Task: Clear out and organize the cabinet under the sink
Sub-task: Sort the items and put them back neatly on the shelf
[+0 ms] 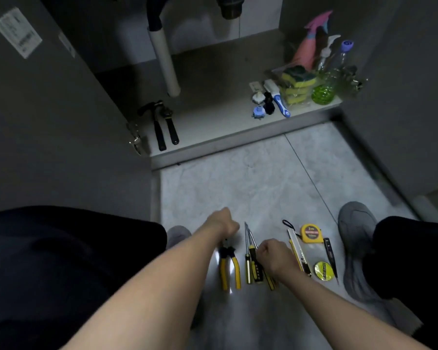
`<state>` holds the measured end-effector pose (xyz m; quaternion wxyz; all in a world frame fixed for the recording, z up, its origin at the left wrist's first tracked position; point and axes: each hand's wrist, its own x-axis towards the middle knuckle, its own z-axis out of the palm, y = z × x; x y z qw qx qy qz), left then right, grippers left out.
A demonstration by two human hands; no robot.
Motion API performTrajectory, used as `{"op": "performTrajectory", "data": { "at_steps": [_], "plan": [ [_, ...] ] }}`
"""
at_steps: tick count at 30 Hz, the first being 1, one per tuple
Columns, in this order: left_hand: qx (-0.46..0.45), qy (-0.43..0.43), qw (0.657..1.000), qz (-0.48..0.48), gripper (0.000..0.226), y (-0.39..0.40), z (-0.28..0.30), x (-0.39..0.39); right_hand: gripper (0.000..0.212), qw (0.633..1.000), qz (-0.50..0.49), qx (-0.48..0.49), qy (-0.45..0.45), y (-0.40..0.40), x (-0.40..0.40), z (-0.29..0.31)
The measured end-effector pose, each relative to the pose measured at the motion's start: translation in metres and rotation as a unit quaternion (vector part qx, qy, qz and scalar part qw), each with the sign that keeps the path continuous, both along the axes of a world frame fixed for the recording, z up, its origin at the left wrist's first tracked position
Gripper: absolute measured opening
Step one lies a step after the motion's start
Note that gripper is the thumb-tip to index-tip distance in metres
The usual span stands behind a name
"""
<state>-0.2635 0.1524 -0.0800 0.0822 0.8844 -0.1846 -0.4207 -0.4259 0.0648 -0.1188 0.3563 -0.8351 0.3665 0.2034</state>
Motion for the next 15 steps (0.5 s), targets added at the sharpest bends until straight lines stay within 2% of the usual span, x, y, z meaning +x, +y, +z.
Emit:
{"op": "performTrajectory", "data": {
  "at_steps": [6, 10, 15],
  "plan": [
    [0.023, 0.008, 0.994, 0.107, 0.043, 0.062, -0.054, -0.077, 0.012, 0.999, -0.015, 0.029, -0.021, 0.032, -0.050, -0.018],
    [0.028, -0.002, 0.989, 0.148, 0.048, 0.071, -0.068, -0.089, 0.004, 0.998, 0.015, 0.006, -0.054, 0.045, -0.055, -0.025],
    [0.030, -0.036, 0.980, 0.193, 0.062, 0.058, -0.077, -0.091, 0.009, 0.998, -0.007, -0.022, -0.058, 0.040, -0.046, -0.028]
  ]
}}
